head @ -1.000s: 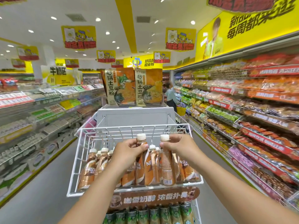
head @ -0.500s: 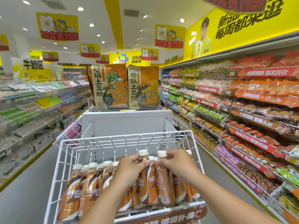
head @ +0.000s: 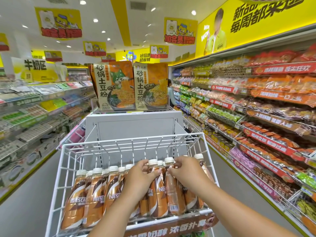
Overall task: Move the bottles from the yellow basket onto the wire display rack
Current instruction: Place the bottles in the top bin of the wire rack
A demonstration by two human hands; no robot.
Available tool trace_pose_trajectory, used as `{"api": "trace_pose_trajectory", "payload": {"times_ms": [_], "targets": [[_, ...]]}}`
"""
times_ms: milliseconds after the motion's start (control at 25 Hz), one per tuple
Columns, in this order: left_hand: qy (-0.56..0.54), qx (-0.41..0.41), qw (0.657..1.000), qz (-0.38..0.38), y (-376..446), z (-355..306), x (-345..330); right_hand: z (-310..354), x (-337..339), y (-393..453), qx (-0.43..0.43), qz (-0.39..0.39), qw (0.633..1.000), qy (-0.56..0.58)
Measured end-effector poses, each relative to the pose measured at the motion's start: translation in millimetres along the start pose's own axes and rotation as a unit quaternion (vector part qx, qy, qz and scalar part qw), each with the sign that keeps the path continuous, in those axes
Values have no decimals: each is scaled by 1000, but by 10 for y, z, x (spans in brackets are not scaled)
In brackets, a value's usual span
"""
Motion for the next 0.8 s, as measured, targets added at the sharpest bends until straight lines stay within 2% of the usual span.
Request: {"api": "trace_pose_trajectory", "payload": {"times_ms": [120,240,520,640,800], "targets": [[34,-25,999,-29,-35,-38,4,3,86,-75,29,4,1000,-6],[130,-69,988,-47,-91,-83,20,-39,184,-166,75,15,996,-35],[405,-183,893,-68,-469,-113,24,-257,280,-500,219,23,960,-172],[493,-185,847,-74,-720,-116,-19,-414,232,-652,216,41,947,-234],[523,-170,829,-102,-1165,-108,-108,-613,301,-897,212,27,942,-259]]}}
Point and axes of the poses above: each hand's wrist, its own y-axis towards the middle knuckle, its own x-axis out of the back of the hand, z = x × y, the point moved 1 cm from there along y, towards the middle knuckle, and after that the axes turned 3 degrees about -z, right-handed, at the moved point
